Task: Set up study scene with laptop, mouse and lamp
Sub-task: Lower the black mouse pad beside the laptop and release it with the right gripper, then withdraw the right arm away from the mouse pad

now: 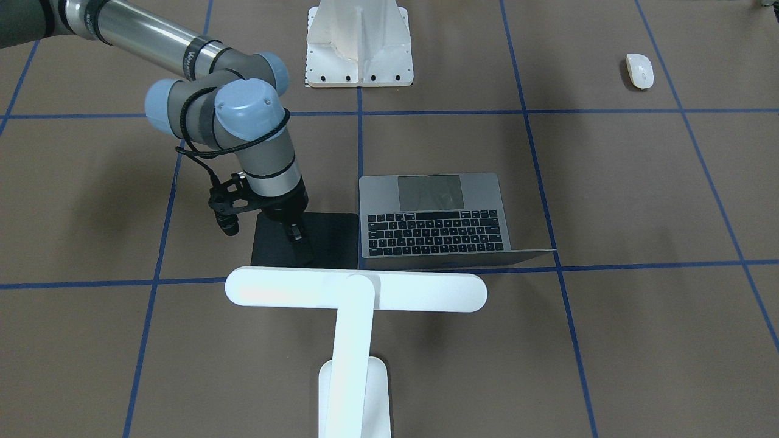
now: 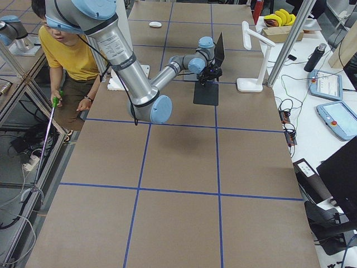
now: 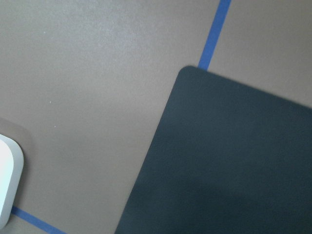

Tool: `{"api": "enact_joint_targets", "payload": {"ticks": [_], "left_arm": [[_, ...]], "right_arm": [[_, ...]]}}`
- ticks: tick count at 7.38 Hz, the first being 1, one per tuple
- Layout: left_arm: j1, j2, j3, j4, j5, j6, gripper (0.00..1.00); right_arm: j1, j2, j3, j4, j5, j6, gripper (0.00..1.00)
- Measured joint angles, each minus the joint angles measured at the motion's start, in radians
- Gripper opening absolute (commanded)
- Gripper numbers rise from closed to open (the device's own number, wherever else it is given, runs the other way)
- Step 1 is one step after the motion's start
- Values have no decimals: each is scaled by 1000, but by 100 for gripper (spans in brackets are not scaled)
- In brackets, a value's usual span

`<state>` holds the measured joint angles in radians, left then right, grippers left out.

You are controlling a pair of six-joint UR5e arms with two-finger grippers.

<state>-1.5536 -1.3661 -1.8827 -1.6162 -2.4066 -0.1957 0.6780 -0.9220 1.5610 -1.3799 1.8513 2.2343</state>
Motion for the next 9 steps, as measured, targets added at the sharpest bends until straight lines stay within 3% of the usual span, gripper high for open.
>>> {"api": "enact_joint_targets", "payload": {"ticks": [2,5,8,9], "left_arm": [[2,-16,-2,-1,-4,2,100],[5,1,-22,-37,-14,5,100],[38,46,-44,-232,-74,-41,100],[107,93,-45,-325,-42,-103,100]], "right_arm": [[32,-119,166,-111,10,-283,100],[143,-310,348,-243,122,-813,100],[368,-587,447,-248,245,-1353,100],[462,-671,451,-246,291,-1547,100]]}}
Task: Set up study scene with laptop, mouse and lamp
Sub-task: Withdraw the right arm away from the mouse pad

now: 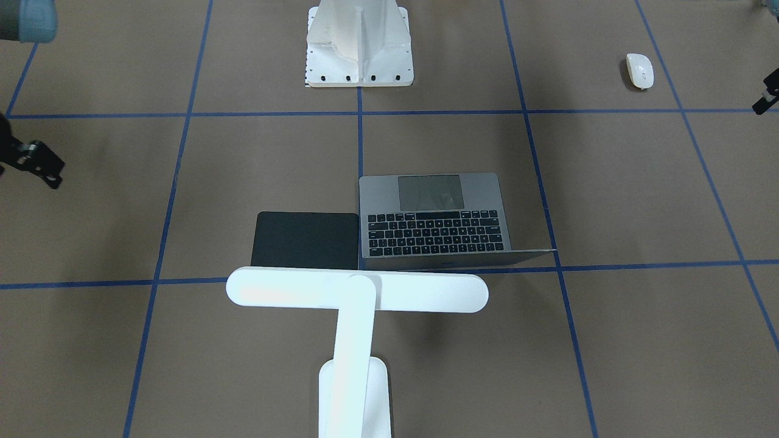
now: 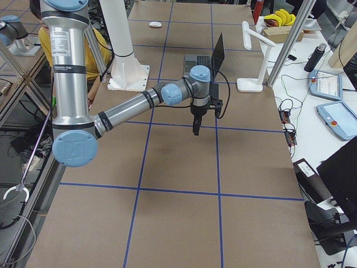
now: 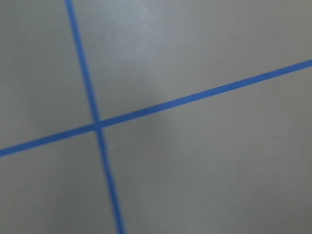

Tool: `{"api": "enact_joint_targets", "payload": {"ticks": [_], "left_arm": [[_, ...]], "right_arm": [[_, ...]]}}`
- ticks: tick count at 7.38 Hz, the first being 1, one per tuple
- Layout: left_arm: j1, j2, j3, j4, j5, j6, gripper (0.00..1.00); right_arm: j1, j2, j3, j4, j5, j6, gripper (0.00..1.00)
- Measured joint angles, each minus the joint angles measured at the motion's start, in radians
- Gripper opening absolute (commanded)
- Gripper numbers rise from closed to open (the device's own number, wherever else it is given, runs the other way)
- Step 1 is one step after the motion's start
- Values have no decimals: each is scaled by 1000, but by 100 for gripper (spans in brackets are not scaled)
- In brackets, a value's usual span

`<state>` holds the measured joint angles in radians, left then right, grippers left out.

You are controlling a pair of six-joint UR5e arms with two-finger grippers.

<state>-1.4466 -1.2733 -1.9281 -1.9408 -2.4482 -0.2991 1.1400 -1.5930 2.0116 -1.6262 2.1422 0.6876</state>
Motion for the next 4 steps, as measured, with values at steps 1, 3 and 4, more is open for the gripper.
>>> {"api": "enact_joint_targets", "payload": {"ticks": [1,3,4], "left_arm": [[114,52,-1,-97,79,-104,100],[376,167,-1,-238,219,-298,100],[468,238,-1,-295,248,-344,100]], "right_arm": [[81,-67,-4,1,34,-152,100],[160,-133,-20,2,60,-292,100],[170,-142,-24,3,64,-309,100]]}}
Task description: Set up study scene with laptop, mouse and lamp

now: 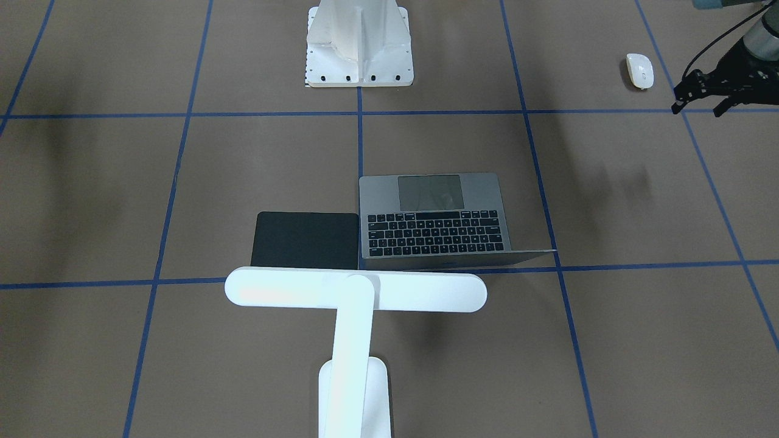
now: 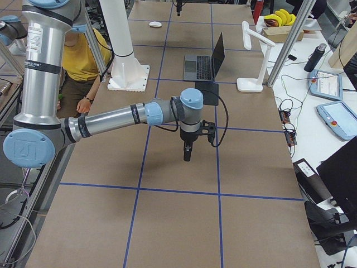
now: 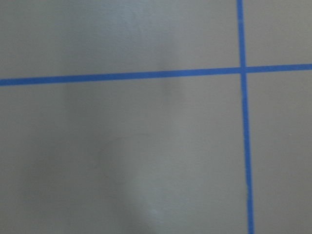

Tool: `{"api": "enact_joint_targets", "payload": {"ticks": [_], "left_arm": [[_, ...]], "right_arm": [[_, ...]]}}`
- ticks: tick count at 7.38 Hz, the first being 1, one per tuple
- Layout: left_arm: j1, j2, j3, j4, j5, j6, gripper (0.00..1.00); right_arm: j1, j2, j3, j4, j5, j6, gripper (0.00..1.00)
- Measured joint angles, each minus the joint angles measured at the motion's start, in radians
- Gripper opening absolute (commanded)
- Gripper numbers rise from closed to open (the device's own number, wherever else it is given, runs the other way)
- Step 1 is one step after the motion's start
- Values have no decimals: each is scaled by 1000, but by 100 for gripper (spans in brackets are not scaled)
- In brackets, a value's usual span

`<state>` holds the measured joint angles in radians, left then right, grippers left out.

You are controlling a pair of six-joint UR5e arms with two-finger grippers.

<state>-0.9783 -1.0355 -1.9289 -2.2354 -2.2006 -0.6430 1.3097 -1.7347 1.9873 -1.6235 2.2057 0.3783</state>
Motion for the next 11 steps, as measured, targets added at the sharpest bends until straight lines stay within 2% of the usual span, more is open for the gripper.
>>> {"api": "enact_joint_targets", "payload": {"ticks": [2,3,7,11], "left_arm": [[151,118,3,-127,15,-115,100],[242,143,6,-177,16,-208,100],[608,164,53,-305,125,-501,99],[671,167,114,-347,142,-504,99]], "right_arm": [[4,-6,-3,0,1,-8,100],[5,-7,-3,1,2,-9,100],[9,-15,-2,2,2,-10,100],[10,-14,-1,2,1,-10,100]]}}
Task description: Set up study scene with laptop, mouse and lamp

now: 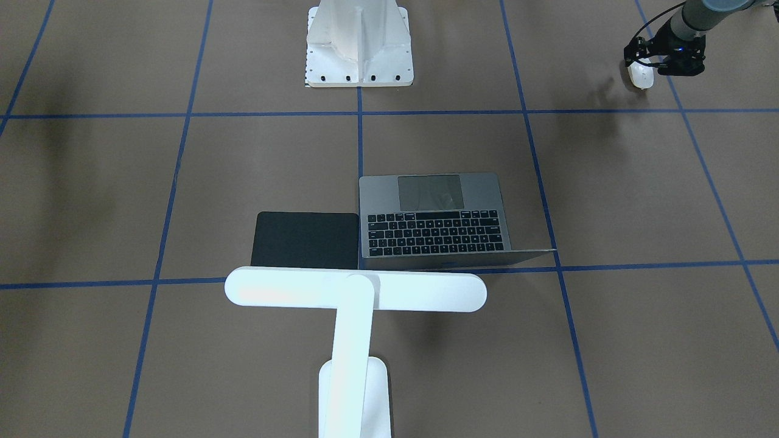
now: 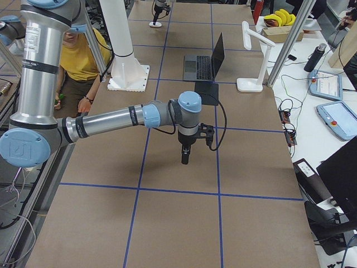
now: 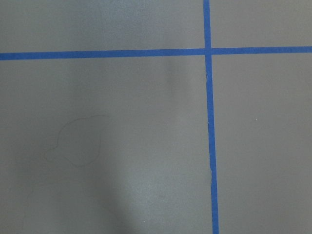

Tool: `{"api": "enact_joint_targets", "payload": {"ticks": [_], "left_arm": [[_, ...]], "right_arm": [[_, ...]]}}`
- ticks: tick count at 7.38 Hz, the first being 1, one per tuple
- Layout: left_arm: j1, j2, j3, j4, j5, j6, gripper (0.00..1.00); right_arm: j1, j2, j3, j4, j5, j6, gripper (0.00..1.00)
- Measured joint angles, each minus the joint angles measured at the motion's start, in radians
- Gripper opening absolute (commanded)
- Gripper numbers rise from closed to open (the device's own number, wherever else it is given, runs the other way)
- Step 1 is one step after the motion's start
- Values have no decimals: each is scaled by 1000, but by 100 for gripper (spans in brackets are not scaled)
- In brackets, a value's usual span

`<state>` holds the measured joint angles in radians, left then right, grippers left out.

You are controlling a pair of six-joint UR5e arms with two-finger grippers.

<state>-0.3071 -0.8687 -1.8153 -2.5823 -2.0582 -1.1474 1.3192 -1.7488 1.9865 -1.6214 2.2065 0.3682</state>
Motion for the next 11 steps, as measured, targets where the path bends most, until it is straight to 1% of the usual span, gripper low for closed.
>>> {"api": "enact_joint_targets", "payload": {"ticks": [3,4,6,8,9,10,11], "left_arm": [[9,-19,60,-72,-3,1,98],[12,-26,67,-82,-4,0,93],[24,-33,71,-87,-5,-2,65],[28,-34,71,-88,-5,-3,31],[28,-32,71,-89,-5,-3,18],[26,-29,68,-97,-7,-3,9],[21,-20,58,-115,-30,-3,6]], "right_arm": [[0,2,0,0,-1,0,100],[0,3,0,0,-1,0,100],[0,4,-1,0,-2,0,100],[0,5,-1,0,-2,0,100],[0,5,-1,0,-1,0,100],[0,6,-1,0,-1,0,100],[0,6,-1,0,-1,0,100]]}}
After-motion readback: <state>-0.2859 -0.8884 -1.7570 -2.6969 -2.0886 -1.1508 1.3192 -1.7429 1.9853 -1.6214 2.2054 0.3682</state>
